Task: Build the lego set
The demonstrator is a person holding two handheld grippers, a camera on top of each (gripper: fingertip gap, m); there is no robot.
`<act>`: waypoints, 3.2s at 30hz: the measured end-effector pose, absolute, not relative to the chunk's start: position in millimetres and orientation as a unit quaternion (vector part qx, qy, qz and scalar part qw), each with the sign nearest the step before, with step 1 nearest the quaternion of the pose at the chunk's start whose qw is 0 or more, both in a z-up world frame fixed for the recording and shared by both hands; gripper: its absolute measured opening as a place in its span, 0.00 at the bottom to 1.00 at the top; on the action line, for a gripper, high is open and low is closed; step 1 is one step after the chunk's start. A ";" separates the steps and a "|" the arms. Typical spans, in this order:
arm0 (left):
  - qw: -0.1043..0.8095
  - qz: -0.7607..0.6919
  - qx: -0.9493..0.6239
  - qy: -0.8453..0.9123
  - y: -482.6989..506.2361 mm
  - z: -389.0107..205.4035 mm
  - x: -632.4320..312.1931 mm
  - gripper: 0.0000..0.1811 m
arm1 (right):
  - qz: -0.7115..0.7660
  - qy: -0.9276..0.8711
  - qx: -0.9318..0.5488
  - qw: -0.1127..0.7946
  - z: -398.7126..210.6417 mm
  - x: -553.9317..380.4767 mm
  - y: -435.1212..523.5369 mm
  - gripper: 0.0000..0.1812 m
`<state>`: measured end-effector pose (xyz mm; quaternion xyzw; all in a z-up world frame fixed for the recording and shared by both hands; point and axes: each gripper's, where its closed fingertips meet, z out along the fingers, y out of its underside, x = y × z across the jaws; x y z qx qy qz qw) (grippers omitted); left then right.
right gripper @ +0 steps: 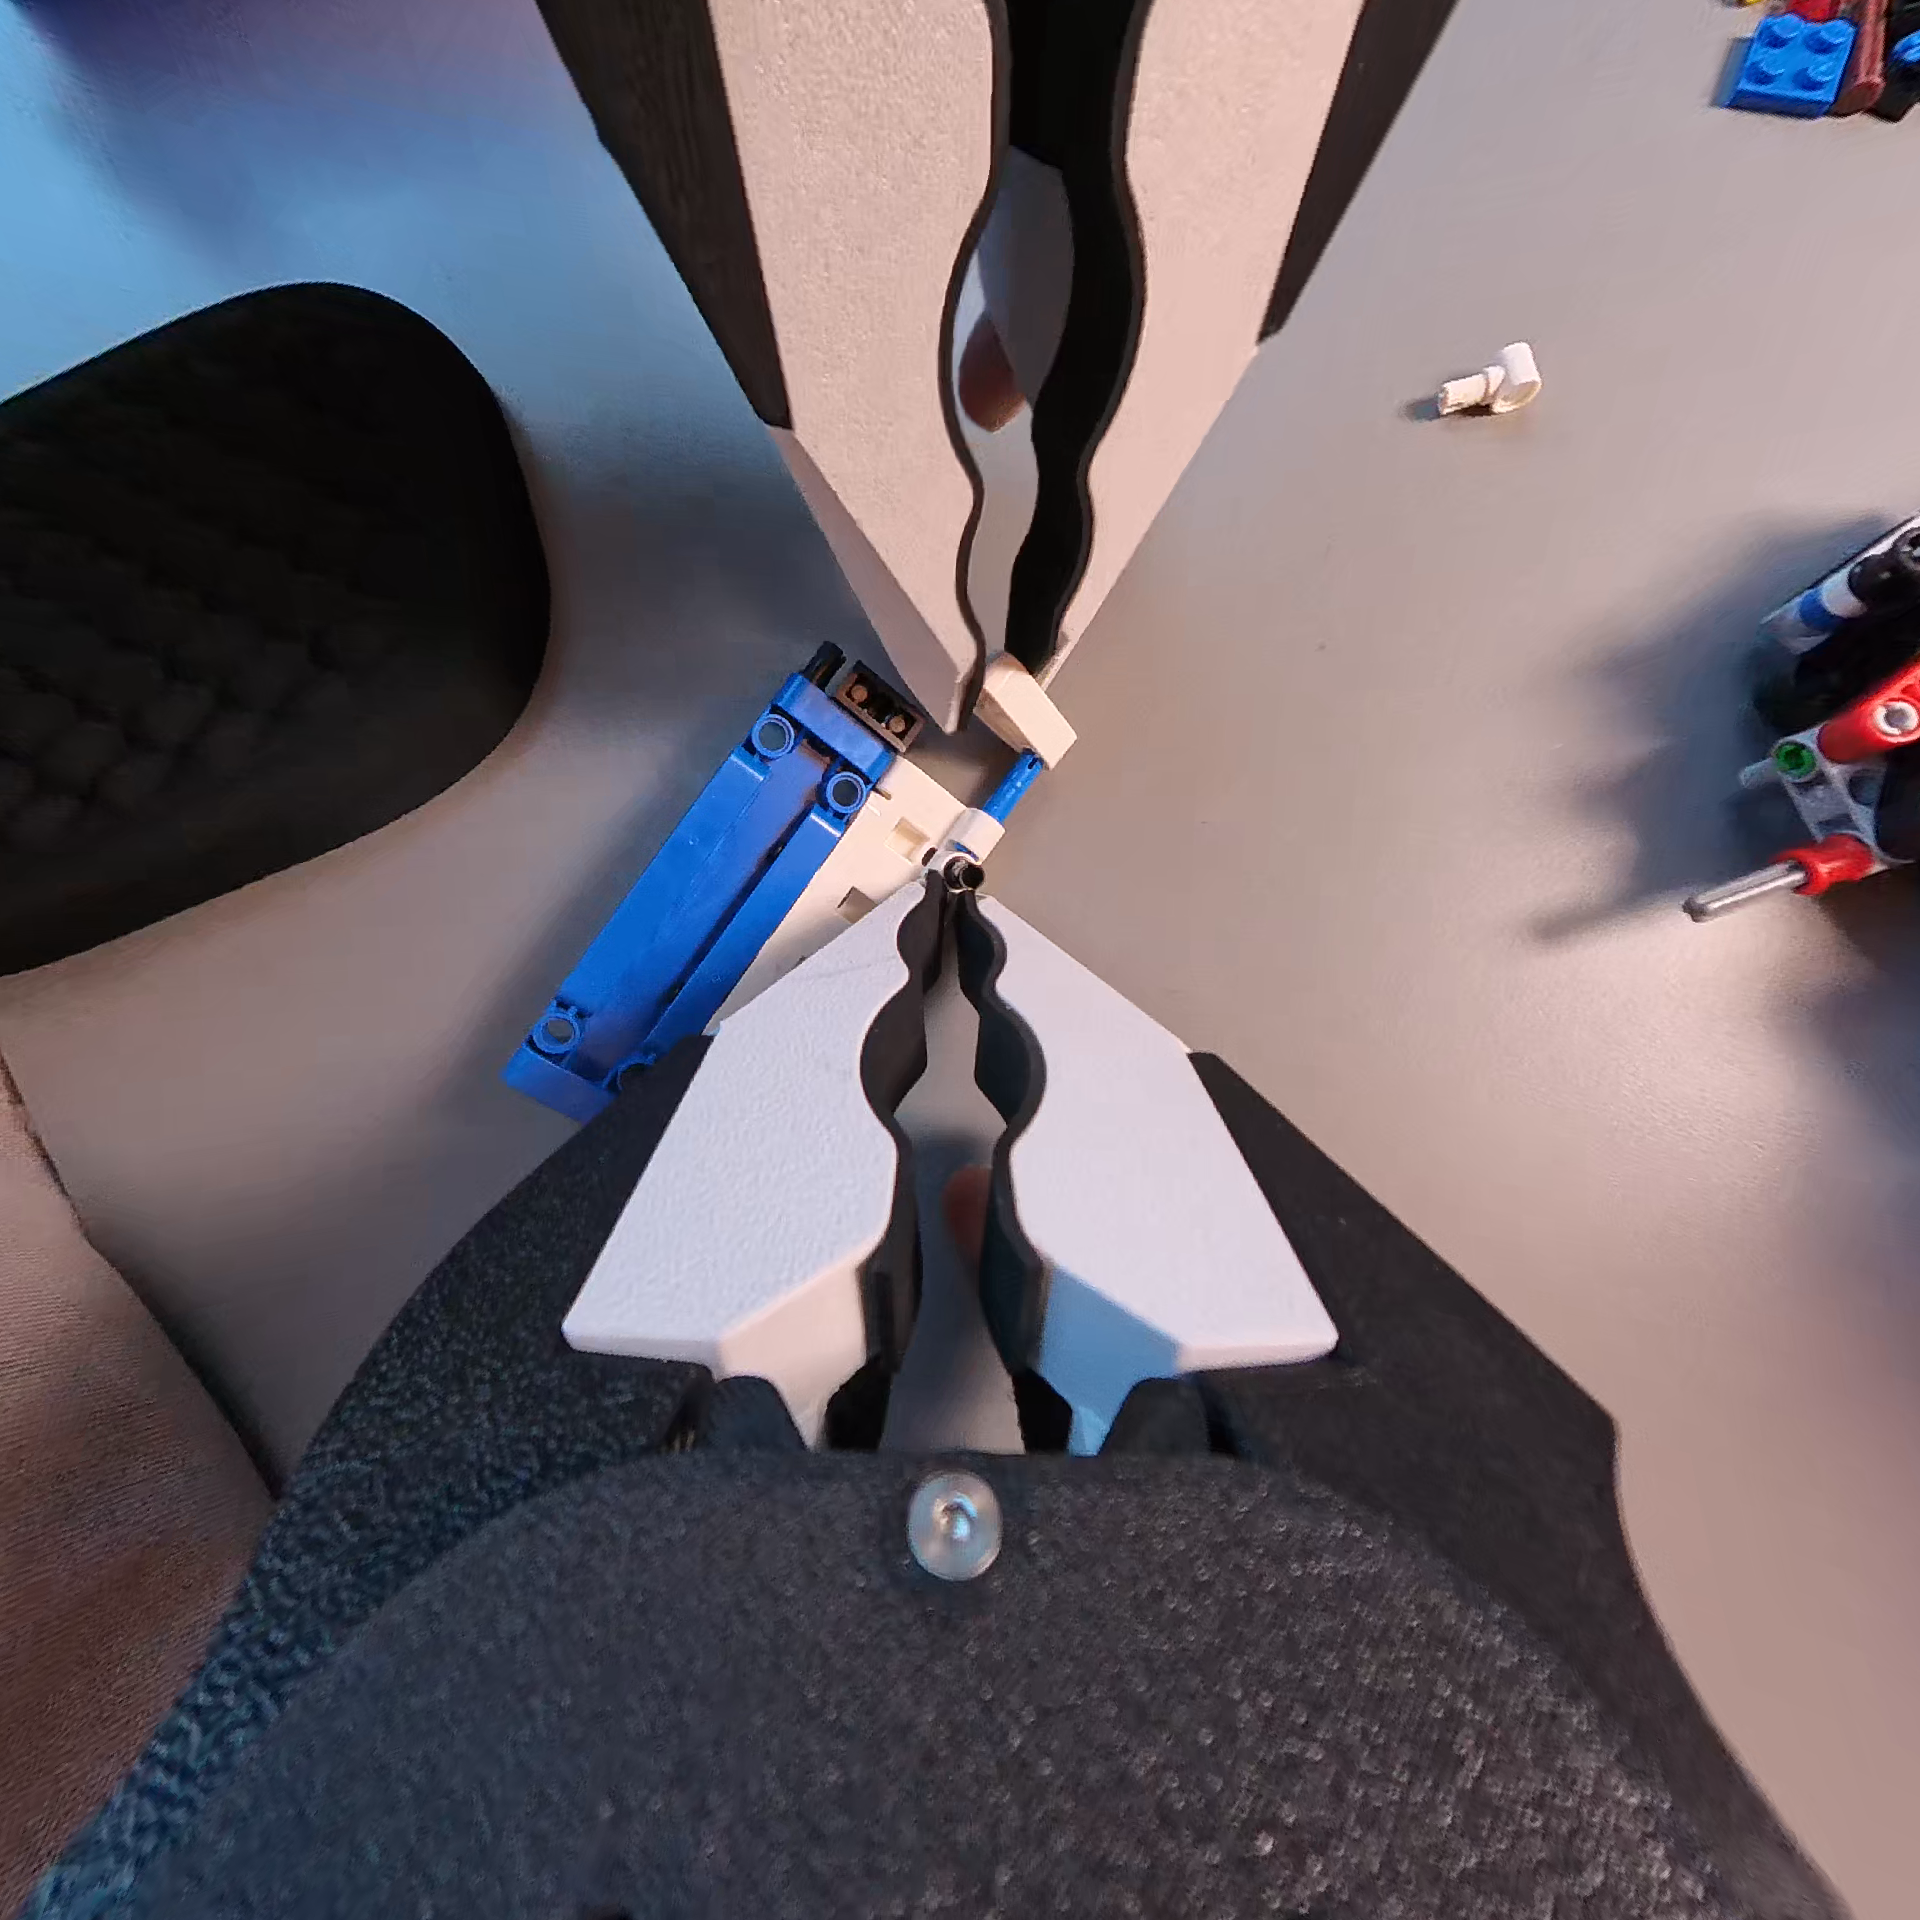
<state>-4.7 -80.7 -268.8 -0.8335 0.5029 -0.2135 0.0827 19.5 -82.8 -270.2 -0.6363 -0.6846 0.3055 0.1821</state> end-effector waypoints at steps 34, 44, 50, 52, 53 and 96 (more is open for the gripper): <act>0.096 -0.272 -0.821 0.492 -78.6 -269.5 -1.4 0.04 | 0.311 -0.736 -0.576 0.172 -269.2 22.4 -86.3 0.00; 0.252 -0.212 -0.900 0.285 -66.1 -270.7 2.6 0.04 | 0.298 -0.714 -0.614 0.154 -262.0 37.6 -60.2 0.13; 0.290 -0.187 -0.901 0.263 -64.3 -269.9 9.2 0.04 | 0.279 -0.730 -0.610 0.129 -271.1 33.7 -75.5 0.05; 0.300 -0.171 -0.897 0.275 -65.3 -269.0 9.1 0.04 | 0.275 -0.737 -0.602 0.137 -271.1 31.0 -75.6 0.02; 0.306 -0.158 -0.896 0.279 -65.4 -268.4 6.9 0.04 | 0.278 -0.733 -0.605 0.139 -270.6 29.7 -74.6 0.01; 0.301 -0.106 -0.877 0.359 -71.1 -265.9 10.8 0.04 | 0.306 -0.728 -0.600 0.129 -269.8 35.1 -73.6 0.00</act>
